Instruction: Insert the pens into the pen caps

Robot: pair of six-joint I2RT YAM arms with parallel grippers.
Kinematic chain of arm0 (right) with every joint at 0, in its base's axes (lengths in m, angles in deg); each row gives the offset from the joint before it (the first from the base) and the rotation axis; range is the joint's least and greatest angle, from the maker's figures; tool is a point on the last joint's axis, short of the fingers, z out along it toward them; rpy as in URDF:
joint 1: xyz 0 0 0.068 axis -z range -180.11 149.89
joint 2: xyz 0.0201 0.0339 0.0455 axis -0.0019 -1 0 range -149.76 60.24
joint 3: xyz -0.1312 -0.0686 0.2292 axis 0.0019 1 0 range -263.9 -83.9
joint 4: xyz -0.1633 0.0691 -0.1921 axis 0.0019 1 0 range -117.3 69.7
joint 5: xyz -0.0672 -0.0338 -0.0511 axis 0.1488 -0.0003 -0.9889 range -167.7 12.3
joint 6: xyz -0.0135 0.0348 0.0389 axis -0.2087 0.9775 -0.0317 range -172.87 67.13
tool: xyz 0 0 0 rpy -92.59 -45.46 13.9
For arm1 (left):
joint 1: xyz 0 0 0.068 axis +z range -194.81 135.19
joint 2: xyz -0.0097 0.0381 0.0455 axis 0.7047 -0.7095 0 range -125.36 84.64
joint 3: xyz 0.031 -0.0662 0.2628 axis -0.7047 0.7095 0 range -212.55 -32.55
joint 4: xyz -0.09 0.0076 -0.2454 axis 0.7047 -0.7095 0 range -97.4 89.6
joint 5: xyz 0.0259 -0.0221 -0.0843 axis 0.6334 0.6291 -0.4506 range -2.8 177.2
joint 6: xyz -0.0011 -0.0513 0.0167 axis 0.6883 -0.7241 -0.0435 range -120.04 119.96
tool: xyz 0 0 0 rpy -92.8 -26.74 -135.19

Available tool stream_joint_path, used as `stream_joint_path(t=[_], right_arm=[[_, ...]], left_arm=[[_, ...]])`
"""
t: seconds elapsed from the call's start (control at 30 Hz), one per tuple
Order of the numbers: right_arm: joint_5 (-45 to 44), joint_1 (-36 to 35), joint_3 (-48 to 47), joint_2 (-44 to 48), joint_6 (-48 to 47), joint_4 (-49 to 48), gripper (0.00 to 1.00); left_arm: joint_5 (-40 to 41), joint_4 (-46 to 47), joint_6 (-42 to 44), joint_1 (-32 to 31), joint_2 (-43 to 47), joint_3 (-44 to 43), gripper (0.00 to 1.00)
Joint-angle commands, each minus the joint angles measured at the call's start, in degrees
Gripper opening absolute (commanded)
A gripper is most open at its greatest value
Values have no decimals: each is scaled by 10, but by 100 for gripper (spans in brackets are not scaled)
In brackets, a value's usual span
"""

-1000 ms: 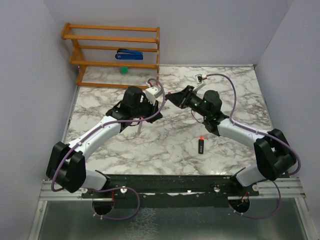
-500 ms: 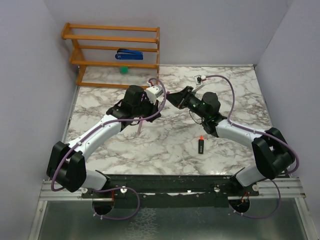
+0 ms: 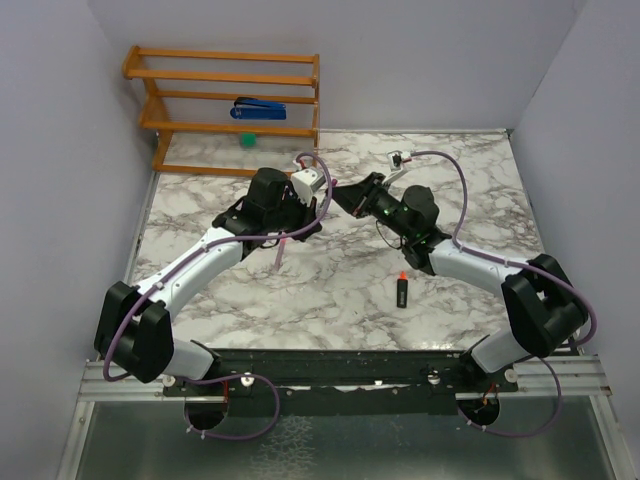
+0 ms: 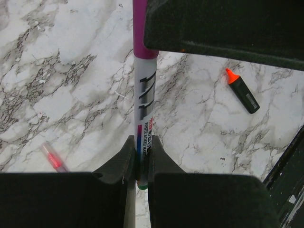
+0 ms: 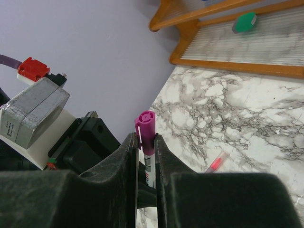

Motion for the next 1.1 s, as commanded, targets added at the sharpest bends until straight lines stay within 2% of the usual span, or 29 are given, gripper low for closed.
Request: stream_joint_path(t=[0.0,1.07], right_arm=[[172,-75,45,-19,15,127,0],[189,-81,42,-41,21,113,0]], left_arm=[[55,240,-25,20,8,-80,0],[49,248,-25,26,1,-78,0]])
